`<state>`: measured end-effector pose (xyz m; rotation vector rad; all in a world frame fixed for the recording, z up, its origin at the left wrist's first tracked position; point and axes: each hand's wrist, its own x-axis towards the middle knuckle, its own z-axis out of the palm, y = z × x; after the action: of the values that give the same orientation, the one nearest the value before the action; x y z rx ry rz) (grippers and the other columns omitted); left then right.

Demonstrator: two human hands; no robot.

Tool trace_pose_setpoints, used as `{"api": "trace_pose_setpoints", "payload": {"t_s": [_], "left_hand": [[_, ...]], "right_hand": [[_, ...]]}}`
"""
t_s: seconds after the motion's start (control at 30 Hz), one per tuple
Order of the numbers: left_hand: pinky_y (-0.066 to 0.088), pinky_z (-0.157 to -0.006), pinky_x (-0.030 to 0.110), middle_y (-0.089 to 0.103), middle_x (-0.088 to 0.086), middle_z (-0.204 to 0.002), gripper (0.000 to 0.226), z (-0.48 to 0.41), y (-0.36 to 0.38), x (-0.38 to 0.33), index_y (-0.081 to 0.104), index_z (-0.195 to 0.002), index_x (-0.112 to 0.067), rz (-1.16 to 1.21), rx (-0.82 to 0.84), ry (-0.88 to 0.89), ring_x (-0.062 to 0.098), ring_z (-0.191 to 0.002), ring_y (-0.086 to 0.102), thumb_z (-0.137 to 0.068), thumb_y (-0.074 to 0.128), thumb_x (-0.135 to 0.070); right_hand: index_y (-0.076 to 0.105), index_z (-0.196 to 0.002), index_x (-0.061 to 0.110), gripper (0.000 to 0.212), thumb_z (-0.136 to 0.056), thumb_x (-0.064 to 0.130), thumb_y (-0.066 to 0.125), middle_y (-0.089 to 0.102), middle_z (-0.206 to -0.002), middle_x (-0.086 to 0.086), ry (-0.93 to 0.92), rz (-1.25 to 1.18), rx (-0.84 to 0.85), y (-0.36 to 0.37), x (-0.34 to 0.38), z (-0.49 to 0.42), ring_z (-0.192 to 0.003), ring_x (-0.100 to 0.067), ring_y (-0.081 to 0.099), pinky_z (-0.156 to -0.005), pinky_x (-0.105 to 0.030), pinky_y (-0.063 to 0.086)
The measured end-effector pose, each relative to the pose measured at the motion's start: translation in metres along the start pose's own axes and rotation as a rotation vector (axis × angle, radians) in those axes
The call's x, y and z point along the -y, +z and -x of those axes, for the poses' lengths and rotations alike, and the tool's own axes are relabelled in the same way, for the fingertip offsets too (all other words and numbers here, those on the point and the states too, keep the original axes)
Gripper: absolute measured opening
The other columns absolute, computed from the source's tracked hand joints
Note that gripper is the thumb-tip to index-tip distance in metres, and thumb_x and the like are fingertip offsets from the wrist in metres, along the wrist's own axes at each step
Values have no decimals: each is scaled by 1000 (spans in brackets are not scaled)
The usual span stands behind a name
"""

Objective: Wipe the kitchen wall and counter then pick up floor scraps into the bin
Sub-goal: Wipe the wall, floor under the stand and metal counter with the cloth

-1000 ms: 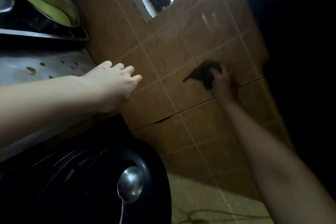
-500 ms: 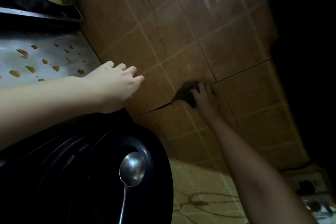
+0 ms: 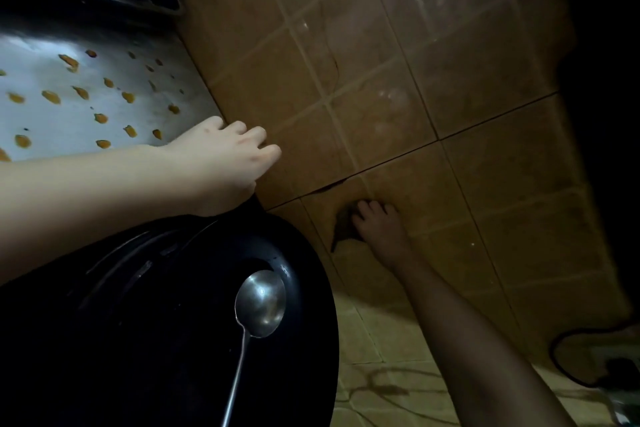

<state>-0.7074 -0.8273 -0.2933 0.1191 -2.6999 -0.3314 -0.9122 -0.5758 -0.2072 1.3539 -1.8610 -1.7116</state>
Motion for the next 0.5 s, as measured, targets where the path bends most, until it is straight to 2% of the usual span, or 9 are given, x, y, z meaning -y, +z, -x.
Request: {"api": "trace_pose_setpoints", "payload": {"t_s": [0.07, 0.1, 0.17, 0.27, 0.37, 0.5], "left_hand": [[41, -87, 37, 42, 4, -126, 39, 1, -3, 5, 30, -129, -23, -25, 22, -9, 24, -111, 49, -93, 39, -35], [42, -88, 37, 42, 4, -127, 38, 2, -4, 8, 30, -129, -23, -22, 32, -14, 24, -111, 48, -93, 38, -34], [43, -88, 37, 42, 4, -127, 39, 2, -5, 12, 30, -130, -24, -23, 33, -24, 24, -112, 48, -94, 38, -35], [43, -88, 37, 41, 5, -129, 40, 2, -3, 15, 29, -131, -24, -31, 38, -35, 24, -113, 48, -94, 39, -36], [43, -89, 37, 40, 5, -130, 41, 0, 3, 12, 28, -132, -22, -32, 61, -37, 24, -114, 48, -94, 39, -36], [43, -89, 37, 41, 5, -128, 40, -4, 11, 2, 28, -131, -23, -22, 70, -48, 24, -113, 48, -94, 39, -35]], "right_hand": [[71, -85, 22, 24, -73, 17, 51, 67, -96, -1, 89, -15, -131, -22, -8, -26, -80, -20, 63, -61, -29, 48], [70, -86, 21, 25, -74, 15, 50, 67, -96, -3, 145, -26, -193, -33, -13, -39, -81, -22, 62, -61, -30, 47], [67, -94, 15, 19, -77, 12, 58, 64, -102, -9, 275, -97, -229, -53, -23, -61, -88, -28, 60, -67, -34, 47], [62, -107, 10, 24, -85, 9, 54, 57, -116, -17, 347, -201, -257, -62, -29, -82, -101, -35, 53, -76, -40, 44], [61, -109, 13, 24, -85, 12, 54, 56, -120, -15, 332, -237, -238, -52, -16, -81, -102, -34, 53, -76, -40, 44], [72, -84, 26, 20, -64, 29, 73, 69, -100, 0, 114, -91, -74, -18, 20, -45, -80, -19, 63, -61, -27, 48]]}}
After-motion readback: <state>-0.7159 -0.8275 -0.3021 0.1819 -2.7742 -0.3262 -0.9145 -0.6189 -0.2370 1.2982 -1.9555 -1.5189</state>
